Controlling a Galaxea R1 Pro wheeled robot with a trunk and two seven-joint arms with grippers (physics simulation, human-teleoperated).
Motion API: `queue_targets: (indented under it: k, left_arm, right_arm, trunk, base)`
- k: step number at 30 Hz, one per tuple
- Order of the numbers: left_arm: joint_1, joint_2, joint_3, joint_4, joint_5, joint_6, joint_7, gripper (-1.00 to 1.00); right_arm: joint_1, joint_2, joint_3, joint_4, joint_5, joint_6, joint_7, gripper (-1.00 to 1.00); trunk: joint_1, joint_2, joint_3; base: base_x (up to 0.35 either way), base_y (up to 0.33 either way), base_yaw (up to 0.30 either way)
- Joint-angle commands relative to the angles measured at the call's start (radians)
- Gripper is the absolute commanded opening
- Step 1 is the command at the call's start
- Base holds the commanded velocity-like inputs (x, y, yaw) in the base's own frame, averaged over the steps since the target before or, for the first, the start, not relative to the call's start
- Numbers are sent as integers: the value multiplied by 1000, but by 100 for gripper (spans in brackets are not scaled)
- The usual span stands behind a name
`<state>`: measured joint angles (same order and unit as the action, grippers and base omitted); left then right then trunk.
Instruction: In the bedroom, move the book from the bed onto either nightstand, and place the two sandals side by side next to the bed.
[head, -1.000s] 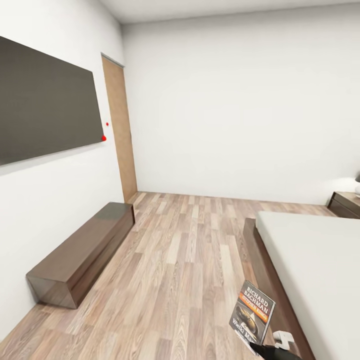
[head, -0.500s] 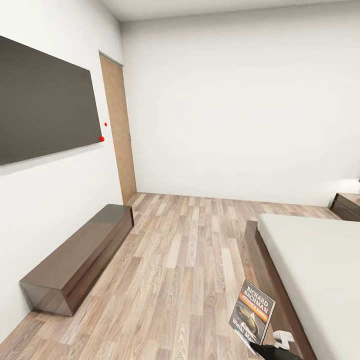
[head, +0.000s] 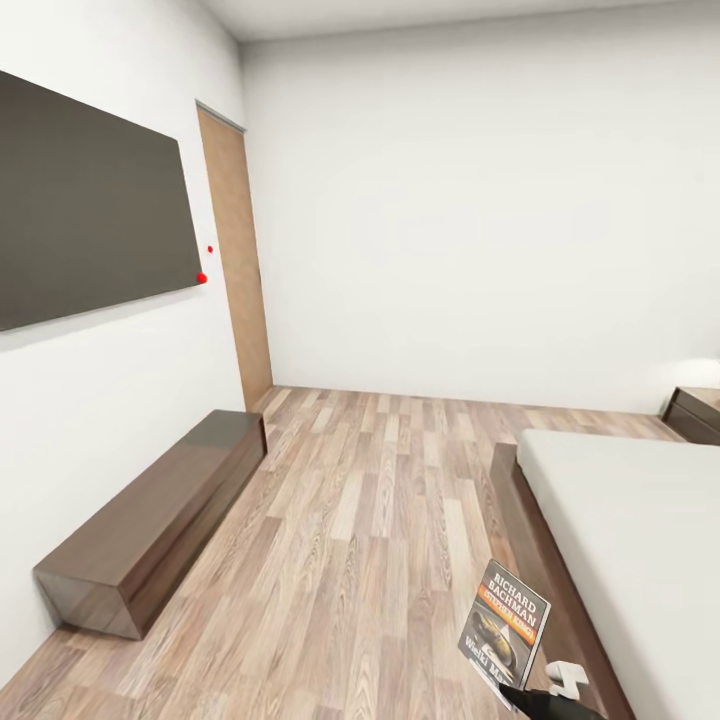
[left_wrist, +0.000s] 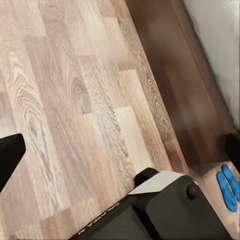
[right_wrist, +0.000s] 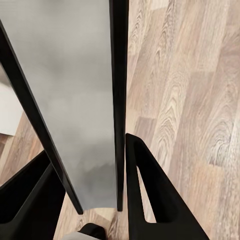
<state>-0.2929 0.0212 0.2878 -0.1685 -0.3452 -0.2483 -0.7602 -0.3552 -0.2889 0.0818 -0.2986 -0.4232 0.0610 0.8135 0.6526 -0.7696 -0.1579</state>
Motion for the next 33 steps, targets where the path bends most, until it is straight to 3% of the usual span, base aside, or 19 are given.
queue_targets:
  k: [1,14,22,33]
  left_arm:
    - [-1,0,8,-4,-11,-5,-11,100]
    - [-2,-4,8,-39,-9,-5,-33,100]
    - [-2,-7,7,-35,-11,-5,6,100]
    - [-2,-9,7,-34,-11,-5,8,100]
  right_arm:
    - [-1,-1,7,-1,-11,6,1,-100]
    - [-1,-1,7,-1,-11,6,1,-100]
    - [-1,-1,7,-2,-11,7,1,-100]
    - [-1,-1,7,-2,-11,8,1,-100]
  trunk:
    - [0,-1,-2]
    - [0,-1,-2]
    - [0,-1,-2]
    - [0,-1,-2]
  base:
    - [131,0,0]
    - [238,0,0]
    - [321,0,-2]
    - [321,0,-227]
